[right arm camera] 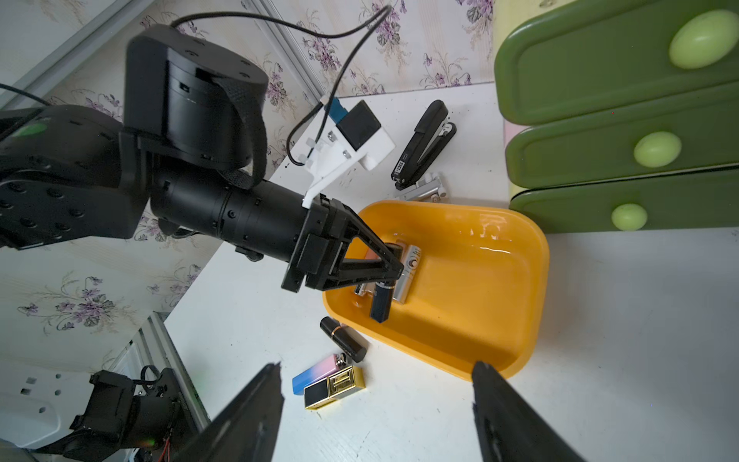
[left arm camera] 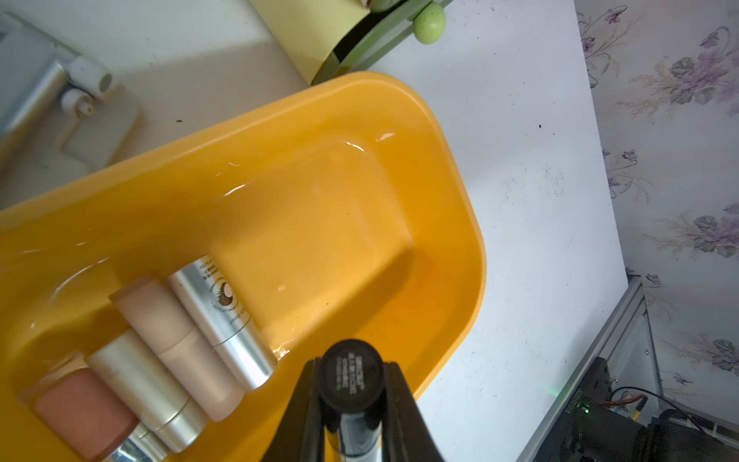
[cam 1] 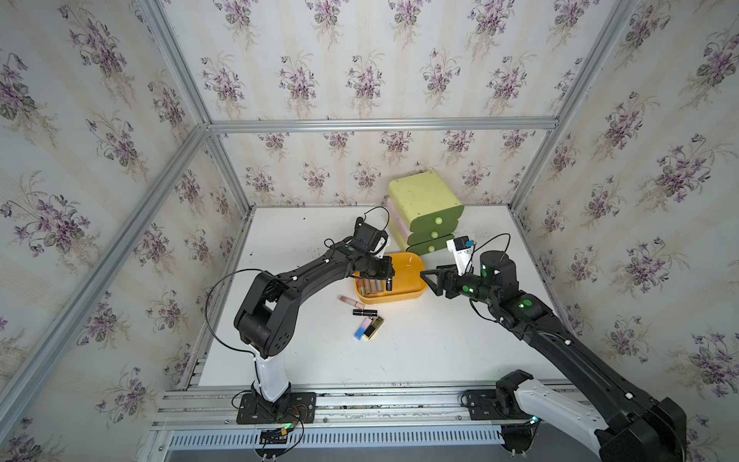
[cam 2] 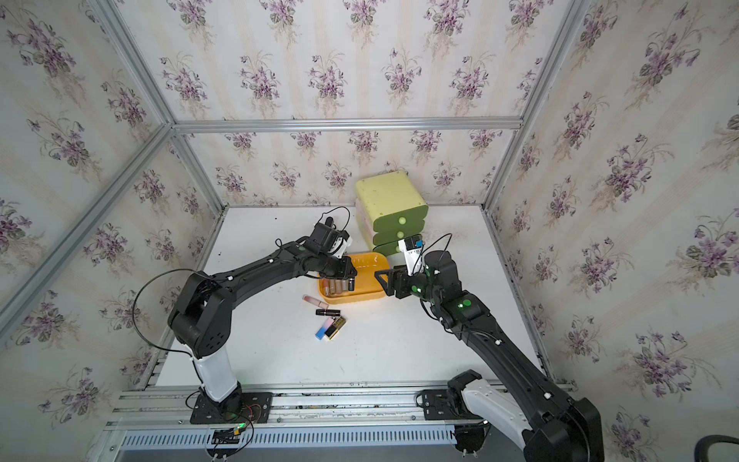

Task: Put the lipstick into the storage box
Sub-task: Place the lipstick in the storage box.

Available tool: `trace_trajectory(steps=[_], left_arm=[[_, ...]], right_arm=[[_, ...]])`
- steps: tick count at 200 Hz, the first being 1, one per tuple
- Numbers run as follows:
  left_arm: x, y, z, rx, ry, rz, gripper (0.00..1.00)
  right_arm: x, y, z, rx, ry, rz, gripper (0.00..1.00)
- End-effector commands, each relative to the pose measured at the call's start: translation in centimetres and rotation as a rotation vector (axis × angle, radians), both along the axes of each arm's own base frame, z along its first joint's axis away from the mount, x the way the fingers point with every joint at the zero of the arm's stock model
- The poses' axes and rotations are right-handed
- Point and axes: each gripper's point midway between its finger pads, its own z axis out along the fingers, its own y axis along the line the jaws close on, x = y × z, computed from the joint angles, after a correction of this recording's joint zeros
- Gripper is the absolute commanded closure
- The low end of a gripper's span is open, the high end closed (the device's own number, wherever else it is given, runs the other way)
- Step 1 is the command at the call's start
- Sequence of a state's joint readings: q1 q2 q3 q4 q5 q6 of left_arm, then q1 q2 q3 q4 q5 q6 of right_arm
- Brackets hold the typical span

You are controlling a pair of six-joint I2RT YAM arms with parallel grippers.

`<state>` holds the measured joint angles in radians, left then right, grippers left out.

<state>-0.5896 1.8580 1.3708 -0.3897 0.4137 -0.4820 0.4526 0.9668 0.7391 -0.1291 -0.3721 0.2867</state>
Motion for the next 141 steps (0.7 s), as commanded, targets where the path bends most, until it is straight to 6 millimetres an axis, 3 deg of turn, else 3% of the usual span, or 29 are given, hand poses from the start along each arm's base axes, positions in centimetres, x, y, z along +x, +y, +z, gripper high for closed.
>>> trace_trajectory(steps=[1,41,141], left_arm=[[-0.2,0.2,-1.3,0.034,0.020,-0.004,0.81],[-0.1,0.4,-2.8,0.063,0.043,0.001,0.80],[0.0,0.6,-4.5,0.110,0.079,-0.001,0.69]], right_arm=[[0.6,-0.4,0.4,-0.011,-0.039,-0.029,0.17],[1.1,-0.3,-1.0,-0.056,0.054,-0.040,0.16],[0.3,-0.3,-0.4,-0.025,0.035,-0.030,0.17]])
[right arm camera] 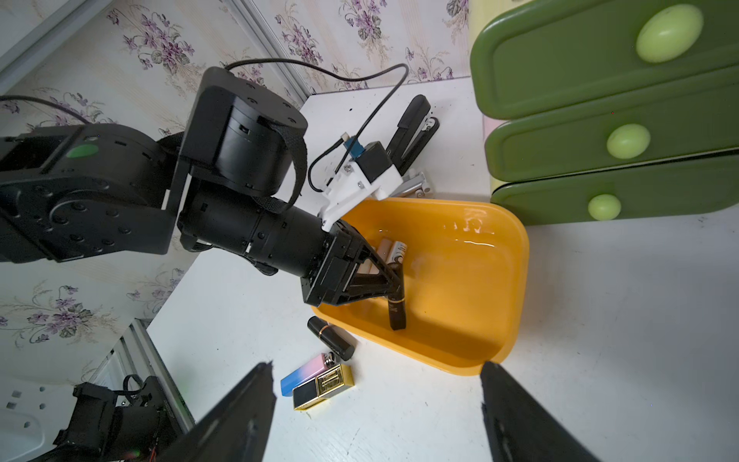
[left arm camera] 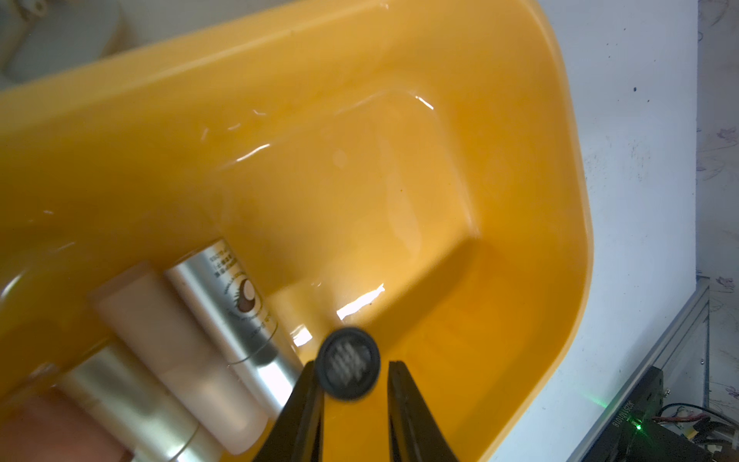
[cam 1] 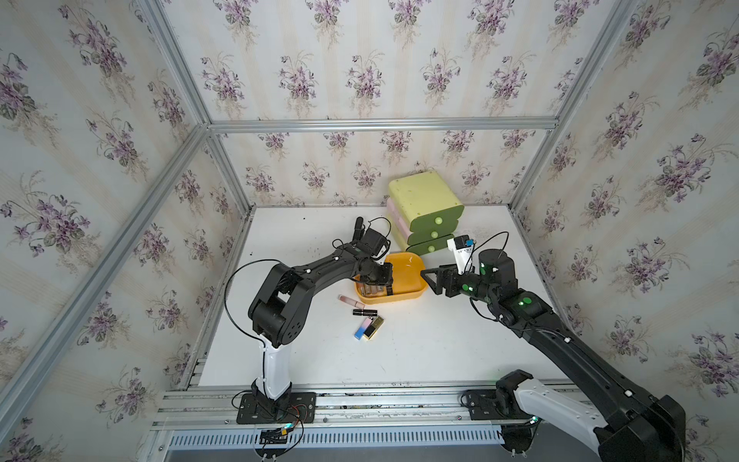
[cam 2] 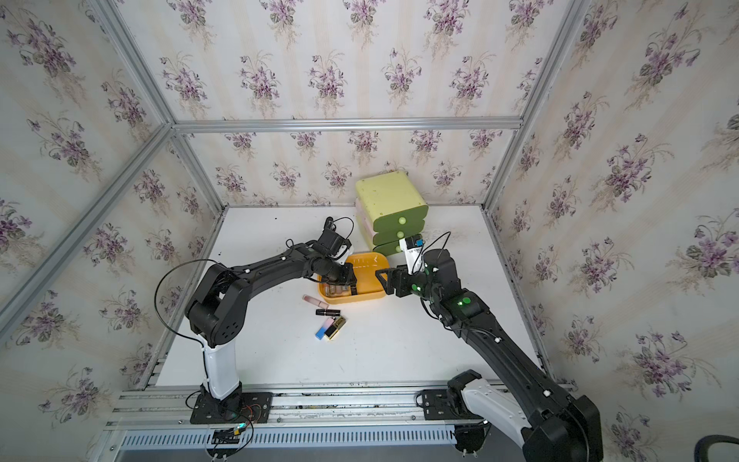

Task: Put the lipstick into the storage box
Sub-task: Place the lipstick in the storage box, then pick up the lipstick at the center of the board.

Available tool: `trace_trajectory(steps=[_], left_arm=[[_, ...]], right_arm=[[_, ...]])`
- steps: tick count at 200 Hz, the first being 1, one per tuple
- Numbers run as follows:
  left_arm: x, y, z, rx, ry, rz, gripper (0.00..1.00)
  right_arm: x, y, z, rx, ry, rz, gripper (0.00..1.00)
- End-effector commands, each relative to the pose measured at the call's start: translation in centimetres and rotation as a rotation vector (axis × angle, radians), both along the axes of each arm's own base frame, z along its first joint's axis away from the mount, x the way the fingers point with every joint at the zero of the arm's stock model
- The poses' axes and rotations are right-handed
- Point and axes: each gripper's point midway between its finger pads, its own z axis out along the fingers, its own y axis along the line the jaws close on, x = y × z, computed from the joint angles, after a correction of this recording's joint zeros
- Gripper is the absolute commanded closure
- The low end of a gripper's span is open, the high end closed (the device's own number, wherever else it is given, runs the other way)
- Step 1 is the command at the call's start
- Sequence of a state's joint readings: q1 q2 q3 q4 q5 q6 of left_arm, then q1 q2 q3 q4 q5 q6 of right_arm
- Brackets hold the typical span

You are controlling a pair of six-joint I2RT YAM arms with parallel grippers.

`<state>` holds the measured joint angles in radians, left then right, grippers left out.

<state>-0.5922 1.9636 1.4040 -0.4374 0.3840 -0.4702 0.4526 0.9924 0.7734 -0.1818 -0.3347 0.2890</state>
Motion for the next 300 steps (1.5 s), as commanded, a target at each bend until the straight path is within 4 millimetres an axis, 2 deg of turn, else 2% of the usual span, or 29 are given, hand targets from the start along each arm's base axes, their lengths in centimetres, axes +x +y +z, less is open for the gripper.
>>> trace_trajectory(steps=[1,56,85,112,131,143,161,163,208,213,216,230,249,279,300], left_arm=[[0.0,0.2,-0.2,0.019,0.000,-0.006,0.69],[-0.1,0.4,1.1,0.012,-0.020,-0.006,0.62],[-0.2,0.5,3.3,-0.008,-0.059,-0.011,0.58],[-0.6,0.7,6.2,-0.035,-0.110,-0.025,0.52],[-1.5,1.5,8.1,-0.036,-0.142,-0.041,0.48],[-2.0,2.6,9.1,-0.003,-0.176,-0.035,0.47],[-3.7,4.2,10.0,0.031,-0.198,-0.069,0.46],[-3.9,4.3,10.1,0.036,-0.201,-0.073,0.43],[-8.2,9.5,9.8,0.194,-0.203,-0.103,0.39],[-8.5,9.9,9.3,0.211,-0.190,-0.109,0.38],[-8.8,10.2,10.0,0.204,-0.212,-0.107,0.38],[-9.6,11.3,9.9,0.225,-0.213,-0.101,0.36],[-10.7,11.9,9.4,0.222,-0.198,-0.089,0.36],[-12.2,12.0,8.5,0.167,-0.167,-0.065,0.36],[-13.3,12.1,7.7,0.143,-0.141,-0.051,0.36]], right_arm=[[-0.2,0.1,0.0,0.008,0.002,0.003,0.17],[-0.4,0.2,0.2,0.021,0.012,0.007,0.17],[-0.5,0.3,0.2,0.035,0.026,0.015,0.17],[-0.8,0.9,-0.1,0.055,0.060,0.043,0.17],[-0.9,1.4,-0.2,0.070,0.083,0.065,0.15],[-1.0,1.8,-0.4,0.078,0.104,0.080,0.13],[-1.2,2.1,-0.6,0.083,0.127,0.098,0.11],[-1.1,2.1,-0.6,0.083,0.129,0.097,0.11],[-1.2,2.3,-0.6,0.089,0.135,0.112,0.11],[-1.3,2.4,-0.6,0.092,0.137,0.115,0.11],[-1.3,2.4,-0.6,0.094,0.139,0.116,0.11],[-1.4,2.6,-0.8,0.105,0.149,0.124,0.11],[-1.8,3.0,-1.4,0.121,0.171,0.141,0.11],[-2.8,3.4,-3.7,0.074,0.236,0.141,0.12],[-3.2,3.2,-4.6,0.058,0.257,0.126,0.12]])
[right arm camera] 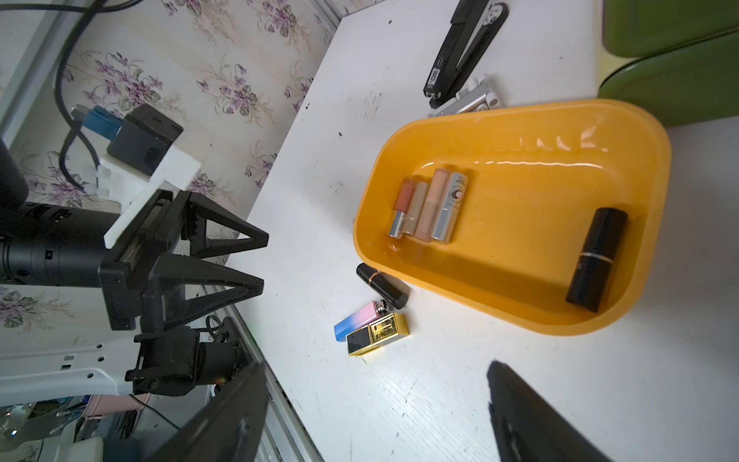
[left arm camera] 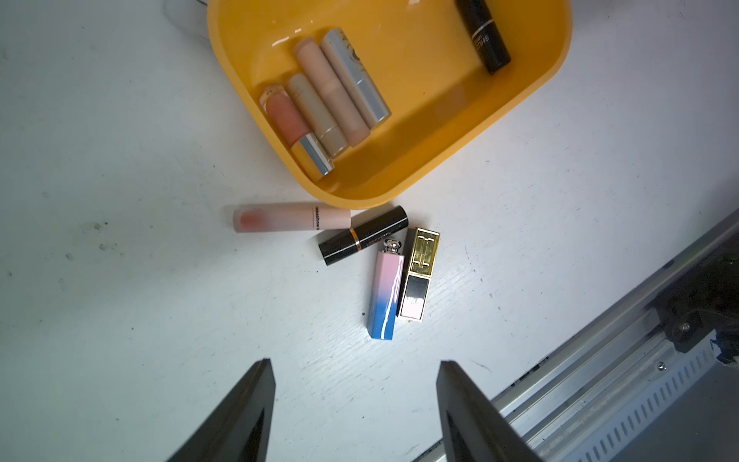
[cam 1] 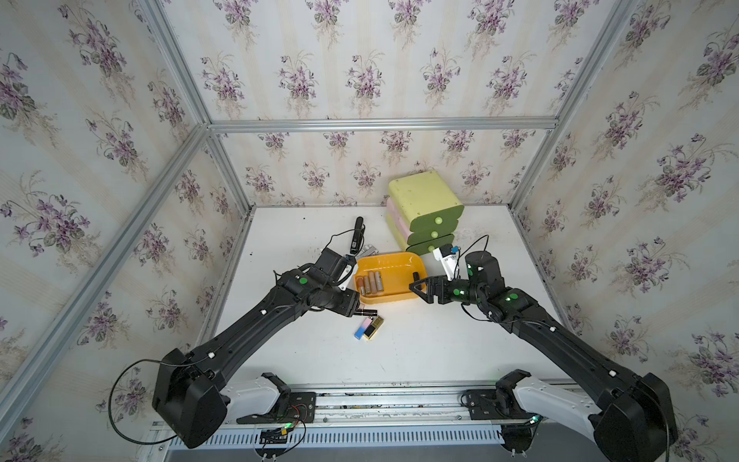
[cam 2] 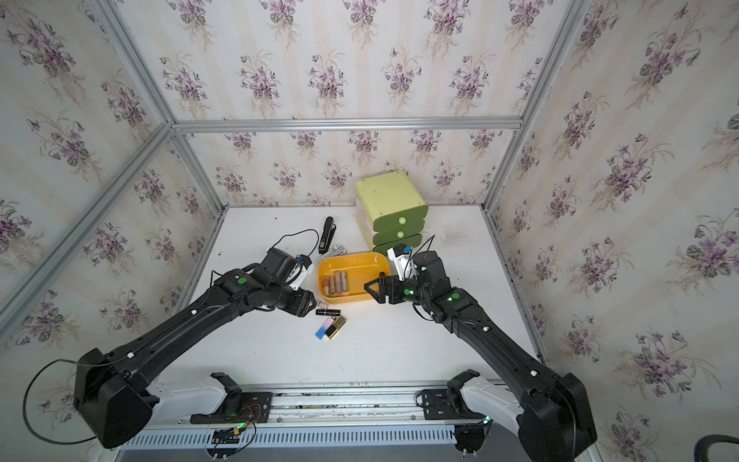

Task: Put the lipstick into the storage box
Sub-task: Pick up the lipstick at the center of the board.

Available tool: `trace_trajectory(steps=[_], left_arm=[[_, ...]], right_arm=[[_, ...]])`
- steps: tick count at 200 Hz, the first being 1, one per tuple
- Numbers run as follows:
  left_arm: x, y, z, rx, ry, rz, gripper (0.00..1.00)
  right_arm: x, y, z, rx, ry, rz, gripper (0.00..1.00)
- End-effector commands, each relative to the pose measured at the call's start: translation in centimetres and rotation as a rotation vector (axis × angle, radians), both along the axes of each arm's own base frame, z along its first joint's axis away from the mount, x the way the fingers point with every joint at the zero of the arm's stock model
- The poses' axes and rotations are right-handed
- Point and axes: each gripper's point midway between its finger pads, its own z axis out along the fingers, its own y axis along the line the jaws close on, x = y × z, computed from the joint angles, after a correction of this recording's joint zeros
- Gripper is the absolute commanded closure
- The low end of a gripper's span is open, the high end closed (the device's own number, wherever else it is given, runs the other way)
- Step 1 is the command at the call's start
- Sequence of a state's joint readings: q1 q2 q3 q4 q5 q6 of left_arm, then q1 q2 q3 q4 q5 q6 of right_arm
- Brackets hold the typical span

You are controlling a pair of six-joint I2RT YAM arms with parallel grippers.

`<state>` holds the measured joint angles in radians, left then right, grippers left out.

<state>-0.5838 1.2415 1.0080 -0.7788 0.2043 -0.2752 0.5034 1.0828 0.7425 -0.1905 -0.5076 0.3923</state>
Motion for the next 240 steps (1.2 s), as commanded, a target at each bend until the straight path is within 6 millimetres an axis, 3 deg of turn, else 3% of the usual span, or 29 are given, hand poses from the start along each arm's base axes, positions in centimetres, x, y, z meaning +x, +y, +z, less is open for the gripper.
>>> trace_trajectory(steps=[1,98,142,179,240], left_arm=[[-0.8,-0.3,-0.3,-0.047,0.020,0.025,0.35],[-7.4,0.1,-3.7,0.058,0.102,0.015,0.38],[-9.4,-0.1,-5.7,0.110,0.133,-0.003,0.42],[-9.0,-1.0,-6.3,0.139,0.120,-0.014,0.44],[-6.3,-2.3,-7.1,0.262,0.088,-0.037,0.52]], right_arm=[[-0.3,-0.2,-0.8,-0.018,0.025,-0.019,0.11],[-0.1,-1.3,-2.7,-0.070,0.071,-0.083,0.12],[-0.2,-1.4,-3.2,-0.074,0.074,-0.086,0.12],[-0.4,-1.5,-3.4,-0.071,0.078,-0.089,0.12],[-0.6,-1.9,-3.0,-0.081,0.060,-0.096,0.12]])
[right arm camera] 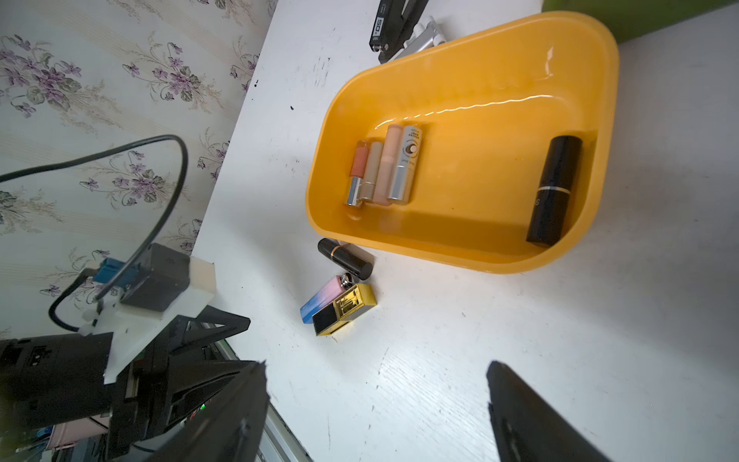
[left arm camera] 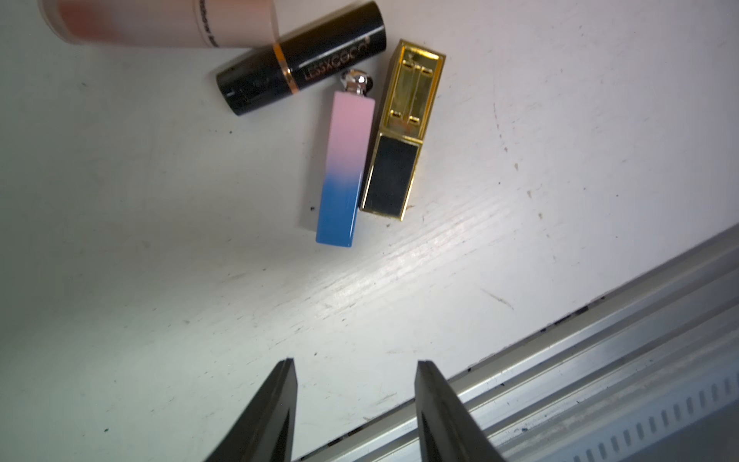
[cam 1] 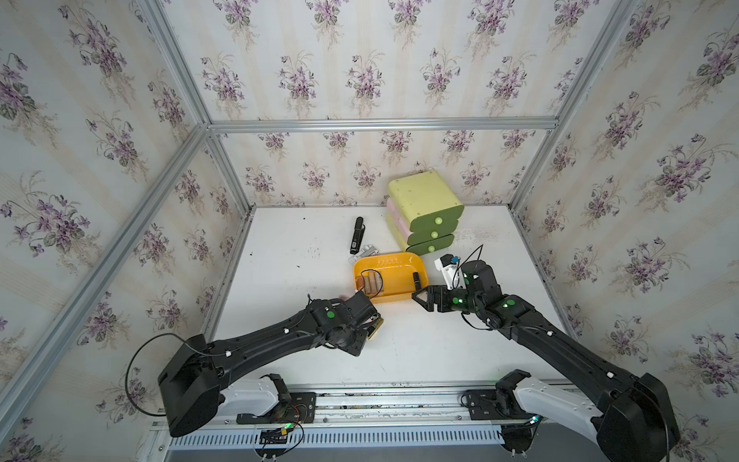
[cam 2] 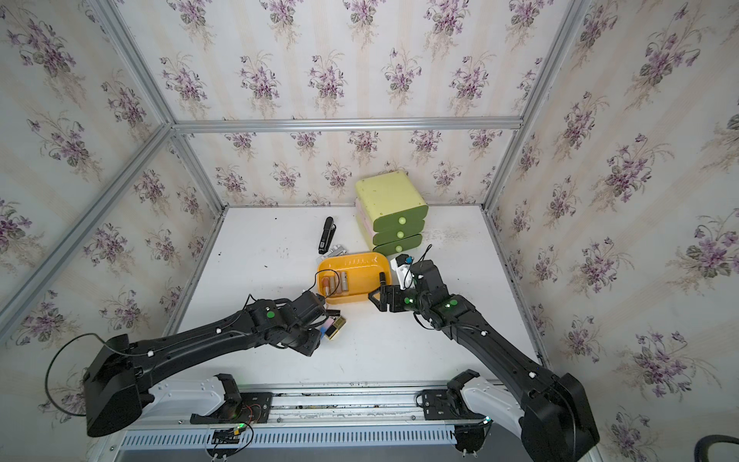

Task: Put the lipstick into the storage box
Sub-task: Pick up the lipstick at the center of the board.

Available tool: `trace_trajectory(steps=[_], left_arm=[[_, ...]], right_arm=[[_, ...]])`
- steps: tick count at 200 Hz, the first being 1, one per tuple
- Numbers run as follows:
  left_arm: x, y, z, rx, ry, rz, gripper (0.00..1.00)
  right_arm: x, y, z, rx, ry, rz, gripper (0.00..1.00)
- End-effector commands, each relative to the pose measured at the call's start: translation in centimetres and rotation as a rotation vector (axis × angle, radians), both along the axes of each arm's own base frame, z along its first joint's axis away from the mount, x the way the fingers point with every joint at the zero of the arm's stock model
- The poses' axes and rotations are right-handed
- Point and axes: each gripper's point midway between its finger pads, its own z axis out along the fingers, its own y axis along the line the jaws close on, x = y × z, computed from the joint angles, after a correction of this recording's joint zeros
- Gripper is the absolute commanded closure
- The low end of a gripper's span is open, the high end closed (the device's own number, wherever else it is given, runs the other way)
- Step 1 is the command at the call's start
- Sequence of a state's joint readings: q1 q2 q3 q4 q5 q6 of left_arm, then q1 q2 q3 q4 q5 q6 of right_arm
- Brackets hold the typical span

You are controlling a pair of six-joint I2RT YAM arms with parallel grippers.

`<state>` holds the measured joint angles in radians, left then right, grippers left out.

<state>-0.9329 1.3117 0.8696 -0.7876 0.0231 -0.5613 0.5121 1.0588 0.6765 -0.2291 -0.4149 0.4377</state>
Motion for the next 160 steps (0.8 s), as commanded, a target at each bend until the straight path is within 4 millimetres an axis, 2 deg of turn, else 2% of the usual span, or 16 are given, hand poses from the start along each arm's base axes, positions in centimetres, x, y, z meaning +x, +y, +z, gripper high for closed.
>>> trace_trajectory(steps=[1,29,35,64,160], left_arm=[[1.1,-0.1,-0.4,0.057,-0.029,-0.030,0.52],[1.4,-0.7,-1.0,0.056,-0.021,-0.049,0.52],[1.3,-0.6,-2.0,0.082,-0.001,-0.051,0.52],[1.3,-0.8,-3.0,0.093,0.007,-0.066,0.52],[2.4,-0.5,-5.6,0.153,0.035,-0.080,0.52]], right_arm=[[0.0,-0.3,0.2,-0.012,-0.016,-0.005,0.12],[0.3,-1.2,0.7,-0.020,-0.039,-0.041,0.12],[0.5,-1.5,1.0,-0.016,-0.050,-0.054,0.11],[1.0,-2.5,2.0,0.005,-0.080,-0.096,0.11],[1.1,-2.1,2.2,0.014,-0.074,-0.071,0.11]])
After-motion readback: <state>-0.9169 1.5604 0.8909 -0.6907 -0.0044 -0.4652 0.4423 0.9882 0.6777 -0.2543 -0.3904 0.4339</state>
